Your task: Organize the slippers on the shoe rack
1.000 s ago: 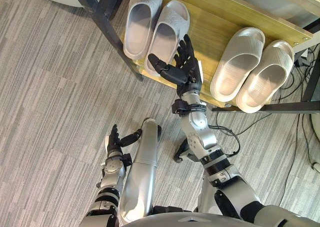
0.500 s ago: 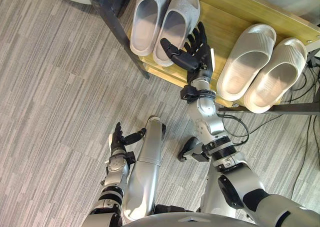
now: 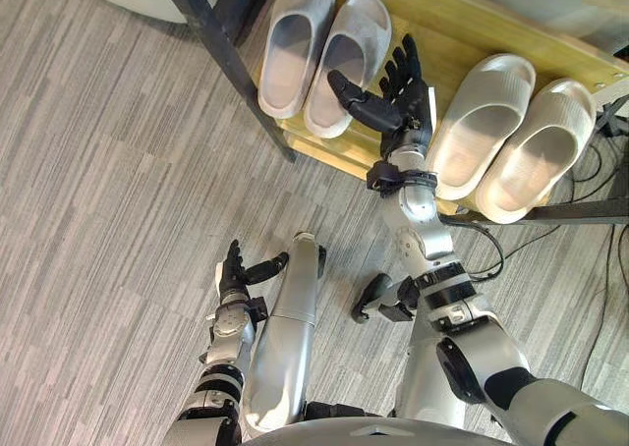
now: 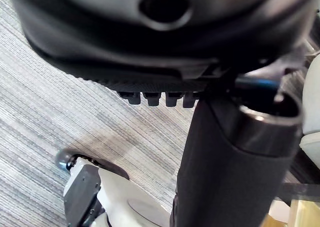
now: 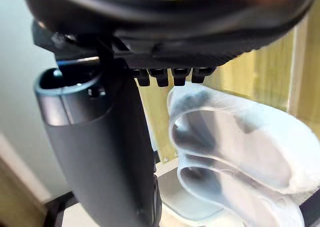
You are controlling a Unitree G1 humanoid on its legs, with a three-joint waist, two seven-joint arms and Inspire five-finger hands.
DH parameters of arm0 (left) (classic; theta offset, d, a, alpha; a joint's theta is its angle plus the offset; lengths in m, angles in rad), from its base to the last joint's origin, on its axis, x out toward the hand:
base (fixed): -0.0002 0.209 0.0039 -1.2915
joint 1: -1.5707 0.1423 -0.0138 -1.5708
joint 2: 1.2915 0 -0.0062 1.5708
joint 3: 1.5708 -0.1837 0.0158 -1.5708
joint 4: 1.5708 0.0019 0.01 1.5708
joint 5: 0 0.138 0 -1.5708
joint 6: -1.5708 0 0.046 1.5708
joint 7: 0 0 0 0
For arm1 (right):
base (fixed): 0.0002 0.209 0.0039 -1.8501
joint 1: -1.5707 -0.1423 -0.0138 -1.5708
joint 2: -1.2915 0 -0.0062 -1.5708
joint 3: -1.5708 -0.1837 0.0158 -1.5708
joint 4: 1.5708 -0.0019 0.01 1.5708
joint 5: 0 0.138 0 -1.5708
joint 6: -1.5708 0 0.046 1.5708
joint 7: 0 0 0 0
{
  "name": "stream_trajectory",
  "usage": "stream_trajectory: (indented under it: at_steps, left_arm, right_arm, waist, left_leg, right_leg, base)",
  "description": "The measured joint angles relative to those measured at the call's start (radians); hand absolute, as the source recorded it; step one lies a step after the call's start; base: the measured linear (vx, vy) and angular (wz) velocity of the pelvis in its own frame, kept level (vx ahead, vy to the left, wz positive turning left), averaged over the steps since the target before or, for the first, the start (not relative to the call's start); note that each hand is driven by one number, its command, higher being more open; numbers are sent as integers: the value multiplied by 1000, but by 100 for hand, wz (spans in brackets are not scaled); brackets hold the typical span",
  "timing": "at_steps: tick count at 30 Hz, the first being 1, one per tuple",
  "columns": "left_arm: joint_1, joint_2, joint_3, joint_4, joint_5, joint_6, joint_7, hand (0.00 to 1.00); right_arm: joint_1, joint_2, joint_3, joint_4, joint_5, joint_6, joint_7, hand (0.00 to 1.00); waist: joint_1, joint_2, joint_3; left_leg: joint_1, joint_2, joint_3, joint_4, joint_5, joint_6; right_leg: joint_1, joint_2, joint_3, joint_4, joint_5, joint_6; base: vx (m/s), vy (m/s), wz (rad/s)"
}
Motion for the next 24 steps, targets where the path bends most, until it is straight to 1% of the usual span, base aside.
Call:
stream_trajectory:
  at_steps: [1,2,4,5,6,8,9,10,12,14,15,16,17,18,19,20,21,23,24]
  left_arm:
    - [-1,1,0,0,0,0,-1,100]
    - [0,4,-1,3,1,1,-4,100]
    - [23,14,-22,22,3,9,-46,100]
    - [32,15,-27,24,3,9,-51,100]
    - [55,19,-33,38,4,9,-54,100]
    - [69,34,-42,67,4,11,-55,100]
    - [70,46,-60,93,4,13,-56,100]
    - [69,50,-67,105,4,13,-57,100]
    - [71,59,-93,139,6,18,-63,100]
    - [71,69,-107,190,43,31,-73,100]
    - [71,74,-119,202,49,33,-75,100]
    - [78,78,-131,221,73,40,-77,100]
    - [96,82,-145,232,94,44,-76,100]
    - [102,87,-151,239,103,44,-76,100]
    - [116,86,-152,244,121,51,-77,100]
    - [120,85,-154,246,125,52,-77,100]
    - [139,82,-158,251,138,53,-77,100]
    - [151,75,-160,266,152,56,-79,100]
    - [191,63,-215,279,191,66,-109,100]
  right_arm:
    - [21,-1,12,-19,-9,4,4,100]
    - [47,-2,27,-37,-18,10,10,100]
    - [162,-19,71,-88,-53,29,44,100]
    - [189,-23,78,-94,-68,34,53,100]
    - [236,-30,95,-98,-90,40,71,100]
    - [281,-34,108,-101,-114,51,92,100]
    - [304,-43,111,-103,-131,53,107,100]
    - [311,-48,112,-103,-138,53,114,100]
    - [337,-72,115,-104,-158,53,136,100]
    - [388,-99,119,-105,-208,53,159,100]
    - [404,-103,119,-105,-220,53,163,100]
    - [448,-112,119,-105,-245,52,176,100]
    - [502,-115,118,-105,-286,52,184,100]
    - [531,-115,112,-103,-307,52,189,100]
    - [576,-114,103,-91,-340,52,198,100]
    - [589,-114,101,-88,-350,52,199,100]
    - [630,-115,100,-65,-381,53,204,100]
    - [664,-115,96,-22,-395,54,215,100]
    - [730,-114,48,230,-432,87,234,100]
  waist:
    - [-5,-1,-1]
    - [-11,-3,-2]
    - [-23,-9,-5]
    - [-25,-10,-11]
    - [-33,-15,-27]
    - [-42,-33,-54]
    - [-47,-40,-66]
    - [-49,-42,-68]
    - [-61,-57,-83]
    - [-75,-80,-111]
    - [-77,-83,-118]
    - [-82,-91,-137]
    - [-92,-94,-159]
    - [-96,-94,-168]
    - [-102,-89,-191]
    - [-105,-87,-198]
    - [-117,-79,-223]
    - [-125,-67,-239]
    - [-147,-27,-303]
  left_leg:
    - [16,2,3,-15,2,1]
    - [37,4,7,-37,6,3]
    - [149,11,34,-136,28,8]
    - [174,13,38,-160,32,8]
    - [226,19,45,-212,41,9]
    - [283,28,58,-277,55,12]
    - [324,35,66,-322,65,14]
    - [342,37,69,-342,71,15]
    - [402,39,81,-421,98,23]
    - [494,39,103,-552,147,31]
    - [514,40,108,-579,158,31]
    - [564,40,122,-645,180,37]
    - [611,40,134,-707,201,39]
    - [636,39,141,-738,210,40]
    - [670,39,154,-787,228,42]
    - [679,38,156,-800,232,42]
    - [711,39,172,-848,248,44]
    - [764,39,190,-901,264,44]
    - [894,38,244,-1018,301,42]
  right_leg:
    - [15,2,0,-16,8,-7]
    - [34,6,-1,-37,15,-6]
    - [128,16,4,-131,45,5]
    - [149,19,6,-155,52,10]
    - [196,33,4,-213,70,16]
    - [245,45,1,-281,95,24]
    - [284,59,0,-335,116,28]
    - [300,64,-1,-358,125,30]
    - [353,77,0,-442,162,39]
    - [428,96,6,-576,222,47]
    - [445,101,6,-604,235,51]
    - [485,110,13,-669,263,57]
    - [527,119,15,-735,291,61]
    - [547,122,18,-765,304,66]
    - [575,131,26,-817,327,72]
    - [582,133,27,-832,335,74]
    - [609,142,36,-883,361,78]
    - [651,149,49,-936,385,84]
    - [763,177,96,-1086,465,91]
  base:
    - [47,20,-11]
    - [43,18,-6]
    - [93,10,-9]
    - [159,11,-12]
    - [141,9,-10]
    - [139,21,-14]
    - [134,29,-16]
    - [136,51,-14]
    - [90,52,-10]
    - [97,85,-16]
    - [96,80,-19]
    - [118,84,-19]
    - [123,78,-21]
    - [145,84,-23]
    - [102,52,-17]
    - [111,40,-25]
    - [91,26,-20]
    - [94,52,-49]
    - [34,85,-66]
